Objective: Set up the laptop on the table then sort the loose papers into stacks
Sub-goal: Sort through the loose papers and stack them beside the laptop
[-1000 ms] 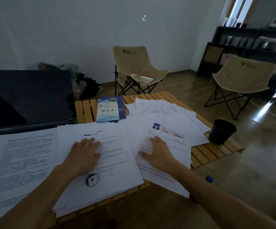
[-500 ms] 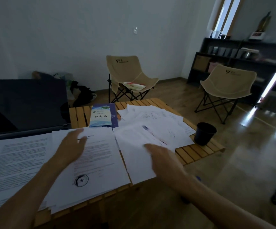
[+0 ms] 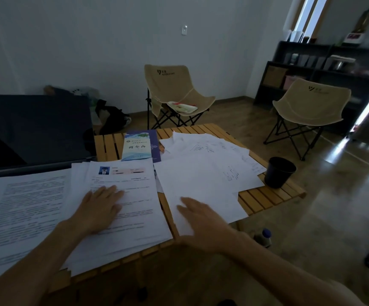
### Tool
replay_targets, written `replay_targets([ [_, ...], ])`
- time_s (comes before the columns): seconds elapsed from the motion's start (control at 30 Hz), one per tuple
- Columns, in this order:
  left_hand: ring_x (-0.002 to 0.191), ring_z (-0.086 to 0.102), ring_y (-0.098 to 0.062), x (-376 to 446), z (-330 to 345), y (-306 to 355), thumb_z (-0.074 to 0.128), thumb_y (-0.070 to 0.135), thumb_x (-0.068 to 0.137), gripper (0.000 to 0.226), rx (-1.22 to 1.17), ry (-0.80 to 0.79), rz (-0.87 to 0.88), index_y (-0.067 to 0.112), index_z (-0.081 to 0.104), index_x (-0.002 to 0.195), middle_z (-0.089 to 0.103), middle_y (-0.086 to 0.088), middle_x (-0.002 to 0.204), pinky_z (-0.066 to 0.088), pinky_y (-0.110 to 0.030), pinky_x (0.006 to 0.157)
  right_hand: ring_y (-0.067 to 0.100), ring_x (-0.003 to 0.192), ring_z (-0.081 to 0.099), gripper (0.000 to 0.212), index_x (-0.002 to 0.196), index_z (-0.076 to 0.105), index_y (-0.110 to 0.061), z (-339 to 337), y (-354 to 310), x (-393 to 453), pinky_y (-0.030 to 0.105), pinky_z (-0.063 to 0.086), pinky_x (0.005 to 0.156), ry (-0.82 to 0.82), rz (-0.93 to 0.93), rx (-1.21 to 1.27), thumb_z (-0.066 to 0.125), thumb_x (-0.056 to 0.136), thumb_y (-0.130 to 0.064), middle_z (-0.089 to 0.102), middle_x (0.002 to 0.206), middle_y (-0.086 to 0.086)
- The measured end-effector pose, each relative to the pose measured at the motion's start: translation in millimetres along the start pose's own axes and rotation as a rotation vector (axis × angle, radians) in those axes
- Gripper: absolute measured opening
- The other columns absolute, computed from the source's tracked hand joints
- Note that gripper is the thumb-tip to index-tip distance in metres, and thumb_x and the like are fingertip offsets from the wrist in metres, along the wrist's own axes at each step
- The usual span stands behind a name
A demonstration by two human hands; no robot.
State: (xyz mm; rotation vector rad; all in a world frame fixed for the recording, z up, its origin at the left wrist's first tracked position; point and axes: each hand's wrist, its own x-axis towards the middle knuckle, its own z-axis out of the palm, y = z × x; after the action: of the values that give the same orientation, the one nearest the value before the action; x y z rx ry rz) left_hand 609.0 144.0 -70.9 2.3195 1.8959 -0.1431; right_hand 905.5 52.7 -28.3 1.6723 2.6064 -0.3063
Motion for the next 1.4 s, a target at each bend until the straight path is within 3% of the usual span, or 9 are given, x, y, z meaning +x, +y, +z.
replay_targets([
  [0.2,0.15,0.001,-0.022,0.7,-0.3,3.4,0.024,0.04,0.105,0.053,-0.035,-0.015,-0.024,0.03,0.01,0.155,0.001,0.003,0.164,0.003,-0.043,0.121,0.011,0.146,0.029,0.048,0.15,0.042,-0.017,-1.2,48.3,-25.8,0.023,0.02,0.116,0.003,0.028,0.009,0.045,0.105,-0.035,0.034,0.16,-0.002],
  [0.33,0.15,0.002,-0.022,-6.0,-3.8,8.8,0.025,0.039,0.105,0.053,-0.069,-0.023,-0.032,0.028,0.012,0.155,0.003,0.002,0.164,0.003,-0.042,0.121,0.014,0.108,0.06,0.028,0.111,0.068,-0.015,-0.6,49.1,-22.8,0.026,0.044,0.093,0.079,0.04,0.035,0.044,0.105,-0.028,0.068,0.119,0.0],
  [0.47,0.15,0.004,-0.022,-6.3,-5.1,8.8,0.028,0.04,0.104,0.053,-0.063,-0.006,-0.03,0.029,0.015,0.155,0.006,0.002,0.164,0.005,-0.043,0.121,0.005,0.055,0.048,0.029,0.073,0.058,-0.019,-15.7,33.3,-14.4,0.016,0.038,0.053,0.685,0.302,0.436,0.053,0.101,-0.027,0.052,0.063,-0.009],
  [0.57,0.15,0.005,-0.022,-5.0,-3.5,7.2,0.029,0.04,0.104,0.054,-0.056,-0.009,-0.035,0.029,0.015,0.155,0.006,0.002,0.164,0.006,-0.043,0.122,0.008,0.061,0.054,0.032,0.072,0.054,-0.005,-32.2,32.0,-5.1,0.022,0.048,0.054,1.072,0.715,1.201,0.059,0.099,-0.022,0.054,0.069,0.002],
  [0.67,0.15,0.005,-0.021,-5.0,-5.7,9.7,0.028,0.039,0.104,0.054,-0.066,-0.018,-0.04,0.028,0.014,0.155,0.005,0.002,0.164,0.006,-0.041,0.121,0.023,0.085,0.066,0.004,0.094,0.059,-0.004,-23.7,26.0,-1.8,0.034,0.061,0.072,0.89,0.883,1.709,0.063,0.094,-0.003,0.063,0.096,0.009],
  [0.9,0.149,0.009,-0.022,-1.5,-3.6,6.6,0.03,0.04,0.103,0.054,-0.071,0.003,-0.031,0.028,0.018,0.155,0.009,0.001,0.163,0.009,-0.041,0.121,0.03,0.102,0.064,0.037,0.121,0.056,-0.005,22.0,35.2,2.0,0.039,0.063,0.073,0.782,0.957,1.701,0.058,0.088,0.013,0.061,0.113,0.013],
  [1.03,0.148,0.016,-0.021,-6.7,-9.3,10.5,0.036,0.039,0.103,0.054,-0.117,0.025,-0.034,0.027,0.022,0.153,0.016,0.0,0.162,0.013,-0.038,0.12,0.025,0.096,0.065,0.03,0.116,0.055,-0.009,18.0,26.2,-1.6,0.036,0.062,0.075,0.793,0.918,1.721,0.059,0.091,0.008,0.06,0.11,0.01],
  [1.23,0.116,0.053,-0.026,-11.3,-54.6,41.3,0.047,0.026,0.1,0.041,-0.521,0.647,0.026,0.013,0.046,0.139,0.052,-0.012,0.136,0.044,-0.043,0.101,0.026,0.096,0.068,0.017,0.109,0.061,-0.007,16.1,-32.6,4.4,0.031,0.062,0.069,0.626,0.786,1.775,0.061,0.094,0.002,0.066,0.11,0.011],
  [1.4,0.145,0.025,-0.022,-2.6,-32.2,44.3,0.037,0.035,0.103,0.049,-0.296,0.326,0.088,0.02,0.035,0.15,0.028,-0.004,0.158,0.018,-0.04,0.12,0.025,0.087,0.067,0.015,0.112,0.055,-0.004,8.6,-104.1,31.6,0.029,0.062,0.06,0.365,0.767,1.899,0.054,0.098,0.001,0.062,0.099,0.011],
])
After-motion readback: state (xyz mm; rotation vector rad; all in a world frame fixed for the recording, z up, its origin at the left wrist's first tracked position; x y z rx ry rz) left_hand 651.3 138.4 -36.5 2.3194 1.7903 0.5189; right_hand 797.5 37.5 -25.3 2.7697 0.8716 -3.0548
